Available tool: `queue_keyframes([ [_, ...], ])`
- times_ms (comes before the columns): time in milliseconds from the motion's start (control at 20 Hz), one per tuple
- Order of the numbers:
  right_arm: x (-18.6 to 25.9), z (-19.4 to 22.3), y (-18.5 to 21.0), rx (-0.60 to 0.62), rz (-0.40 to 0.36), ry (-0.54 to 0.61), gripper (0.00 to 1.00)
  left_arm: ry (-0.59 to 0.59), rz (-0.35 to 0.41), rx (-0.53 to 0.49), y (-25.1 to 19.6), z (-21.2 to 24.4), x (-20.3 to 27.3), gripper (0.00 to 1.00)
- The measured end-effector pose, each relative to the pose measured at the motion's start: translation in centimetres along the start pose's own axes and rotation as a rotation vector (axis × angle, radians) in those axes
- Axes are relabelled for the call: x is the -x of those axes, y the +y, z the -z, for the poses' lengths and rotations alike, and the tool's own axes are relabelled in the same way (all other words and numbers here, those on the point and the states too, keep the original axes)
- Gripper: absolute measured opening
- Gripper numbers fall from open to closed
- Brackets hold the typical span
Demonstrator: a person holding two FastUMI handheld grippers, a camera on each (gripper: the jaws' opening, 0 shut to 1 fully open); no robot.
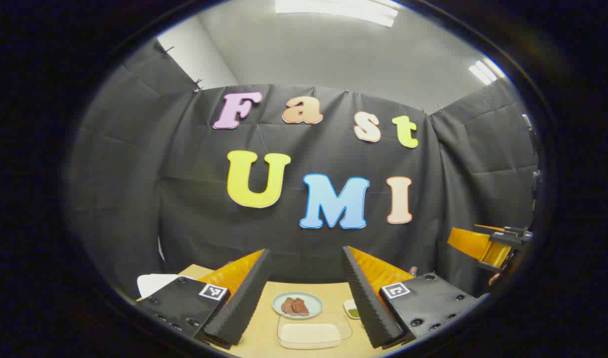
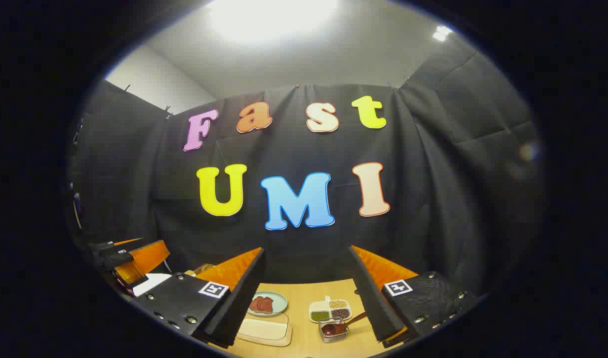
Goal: Close the left gripper, press the button to open the rice cooker; take a wooden spoon from the chopstick holder with the right hand, scoop a spoonful of rice and pour it into the rice cooker, then put the wooden spoon back into the chopstick holder.
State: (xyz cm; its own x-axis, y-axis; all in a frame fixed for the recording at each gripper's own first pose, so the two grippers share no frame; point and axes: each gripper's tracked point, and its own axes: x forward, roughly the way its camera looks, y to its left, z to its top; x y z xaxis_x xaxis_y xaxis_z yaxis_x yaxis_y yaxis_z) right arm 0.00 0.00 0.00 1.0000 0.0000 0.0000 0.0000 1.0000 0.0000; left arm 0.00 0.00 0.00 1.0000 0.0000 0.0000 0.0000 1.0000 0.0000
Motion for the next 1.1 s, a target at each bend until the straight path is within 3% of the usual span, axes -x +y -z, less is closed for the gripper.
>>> queue_keyframes([
  [450,-0.6,-0.5,0.0,0.026,-0.047,-0.009,0.98,-0.048,-0.044,-0.084,-1.1,-1.4,1.5,0.96],
  [700,-0.4,-1.0,-0.3,0.027,-0.045,-0.028,0.98,-0.062,-0.012,-0.075,-2.4,-1.6,1.1,0.95],
  [850,-0.5,-0.3,0.3,0.029,-0.058,-0.008,0.98,-0.04,0.069,-0.052,-3.6,-0.9,0.3,0.98],
  [1100,-0.6,0.8,0.8,0.032,-0.057,0.019,0.98,-0.018,0.063,-0.078,-2.5,0.1,-0.3,0.95],
])
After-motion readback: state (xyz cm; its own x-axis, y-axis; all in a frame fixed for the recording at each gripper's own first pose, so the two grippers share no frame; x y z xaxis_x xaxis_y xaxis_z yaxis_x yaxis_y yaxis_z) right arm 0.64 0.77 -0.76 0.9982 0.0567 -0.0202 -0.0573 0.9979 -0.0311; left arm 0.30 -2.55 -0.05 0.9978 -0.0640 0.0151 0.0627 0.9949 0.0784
